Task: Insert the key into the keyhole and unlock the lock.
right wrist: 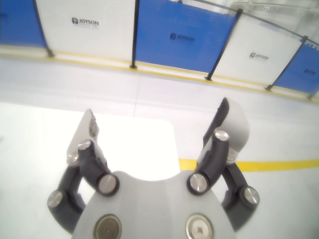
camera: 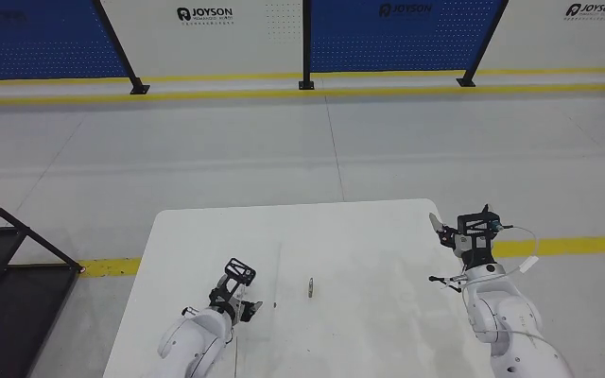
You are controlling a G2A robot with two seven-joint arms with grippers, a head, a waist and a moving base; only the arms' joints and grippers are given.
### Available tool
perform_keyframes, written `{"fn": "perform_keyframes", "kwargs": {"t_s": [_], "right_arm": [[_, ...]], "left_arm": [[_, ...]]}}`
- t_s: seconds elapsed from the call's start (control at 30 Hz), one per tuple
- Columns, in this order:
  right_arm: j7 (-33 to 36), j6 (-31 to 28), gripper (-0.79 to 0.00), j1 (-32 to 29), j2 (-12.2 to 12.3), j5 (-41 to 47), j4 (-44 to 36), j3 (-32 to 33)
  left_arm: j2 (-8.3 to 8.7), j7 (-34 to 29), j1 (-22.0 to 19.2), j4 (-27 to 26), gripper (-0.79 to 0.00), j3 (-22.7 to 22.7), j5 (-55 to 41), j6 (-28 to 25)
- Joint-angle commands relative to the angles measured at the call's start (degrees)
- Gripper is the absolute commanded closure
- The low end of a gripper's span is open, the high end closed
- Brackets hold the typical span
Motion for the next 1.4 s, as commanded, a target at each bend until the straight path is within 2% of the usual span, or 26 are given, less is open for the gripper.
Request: {"fn": "perform_keyframes", "kwargs": {"t_s": [0.0,0.07,0.13,0.2,0.23,0.27,0.33,0.47,0.8,0.87,0.9,0.93,1.0,1.1,1.37], "right_arm": [[0.0,0.0,-0.785,0.0,0.0,0.0,0.0,0.0],[0.0,0.0,-0.785,0.0,0.0,0.0,0.0,0.0],[0.0,0.0,-0.785,0.0,0.0,0.0,0.0,0.0],[0.0,0.0,-0.785,0.0,0.0,0.0,0.0,0.0],[0.0,0.0,-0.785,0.0,0.0,0.0,0.0,0.0],[0.0,0.0,-0.785,0.0,0.0,0.0,0.0,0.0],[0.0,0.0,-0.785,0.0,0.0,0.0,0.0,0.0],[0.0,0.0,-0.785,0.0,0.0,0.0,0.0,0.0],[0.0,0.0,-0.785,0.0,0.0,0.0,0.0,0.0],[0.0,0.0,-0.785,0.0,0.0,0.0,0.0,0.0],[0.0,0.0,-0.785,0.0,0.0,0.0,0.0,0.0],[0.0,0.0,-0.785,0.0,0.0,0.0,0.0,0.0],[0.0,0.0,-0.785,0.0,0.0,0.0,0.0,0.0],[0.0,0.0,-0.785,0.0,0.0,0.0,0.0,0.0],[0.0,0.0,-0.785,0.0,0.0,0.0,0.0,0.0]], "left_arm": [[-0.32,0.4,-1.1,1.6,-0.739,1.5,0.9,2.2],[-0.53,0.9,-1.5,2.5,-0.683,2.5,2.4,3.9],[-0.69,0.5,-1.8,3.1,-0.665,3.2,3.0,4.7],[-0.85,0.2,-2.2,3.7,-0.514,3.6,4.2,6.2],[-0.92,-0.2,-2.5,4.2,-0.345,4.0,5.1,6.7],[-1.01,-0.3,-2.7,4.5,-0.302,4.4,5.6,6.9],[-1.15,-0.5,-3.0,5.0,-0.305,4.9,6.1,7.2],[-1.33,-0.6,-3.3,5.8,-0.262,5.4,6.9,7.3],[-1.83,-0.3,-4.1,7.9,-0.249,6.1,7.6,8.3],[-1.87,-0.1,-4.0,7.8,-0.215,6.0,7.7,8.3],[-1.89,-0.1,-3.9,7.8,-0.154,6.0,7.7,8.2],[-1.90,-0.1,-3.9,7.8,-0.139,5.9,7.9,8.2],[-1.94,-0.3,-3.9,7.7,-0.142,5.9,8.3,8.1],[-2.02,-0.4,-3.8,7.6,-0.083,5.9,8.5,8.1],[-2.13,-0.2,-3.3,6.8,-0.031,5.3,9.0,7.9]]}}
